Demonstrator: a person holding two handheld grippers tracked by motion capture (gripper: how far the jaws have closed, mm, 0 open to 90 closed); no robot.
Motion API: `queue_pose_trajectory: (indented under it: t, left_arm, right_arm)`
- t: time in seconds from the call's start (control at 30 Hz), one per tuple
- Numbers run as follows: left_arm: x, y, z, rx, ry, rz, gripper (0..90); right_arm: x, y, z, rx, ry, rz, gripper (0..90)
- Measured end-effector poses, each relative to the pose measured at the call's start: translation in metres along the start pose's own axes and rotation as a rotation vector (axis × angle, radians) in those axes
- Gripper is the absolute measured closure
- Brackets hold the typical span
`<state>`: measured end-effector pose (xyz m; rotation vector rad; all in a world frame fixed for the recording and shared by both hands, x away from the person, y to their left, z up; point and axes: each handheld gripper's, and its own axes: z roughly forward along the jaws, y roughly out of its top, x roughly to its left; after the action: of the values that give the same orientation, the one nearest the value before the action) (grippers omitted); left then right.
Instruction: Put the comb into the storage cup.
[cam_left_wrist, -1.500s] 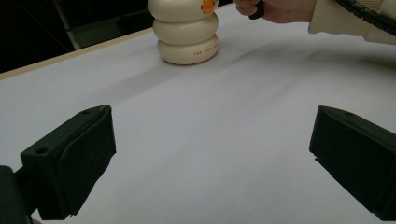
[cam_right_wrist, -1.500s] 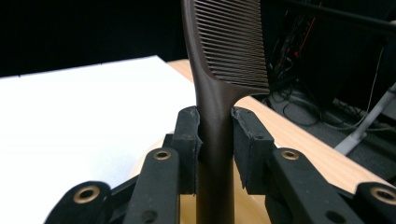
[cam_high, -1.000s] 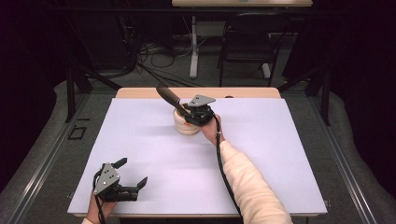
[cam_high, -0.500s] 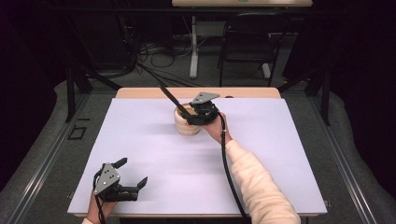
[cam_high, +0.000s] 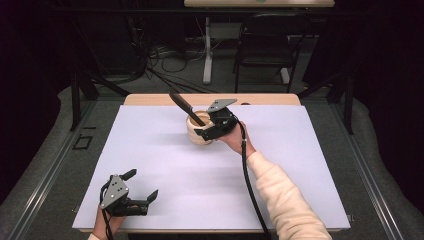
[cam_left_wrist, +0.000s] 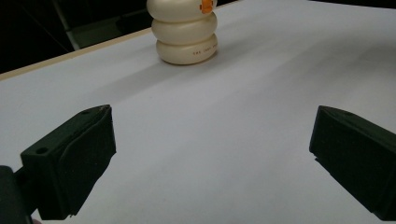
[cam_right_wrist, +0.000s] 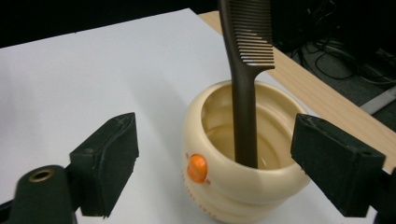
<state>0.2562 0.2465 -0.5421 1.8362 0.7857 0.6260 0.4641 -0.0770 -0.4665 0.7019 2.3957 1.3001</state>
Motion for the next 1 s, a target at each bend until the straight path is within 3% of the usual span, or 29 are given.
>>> queue_pose_trajectory:
  t: [0.33,0.7,1.0]
  left_arm:
    - [0.0,0.0,0.0,0.002,-0.002,0.005,0.3]
    - [0.0,0.0,0.001,0.003,-0.001,0.003,0.3]
    - [0.0,0.0,0.001,0.003,0.0,0.005,0.4]
  right_arm:
    - [0.007,-0.006,-0.02,0.057,0.042,0.001,0.0]
    - [0.018,-0.017,-0.044,0.062,0.062,-0.006,0.0]
    - [0.023,-0.032,-0.055,0.101,0.065,-0.002,0.0]
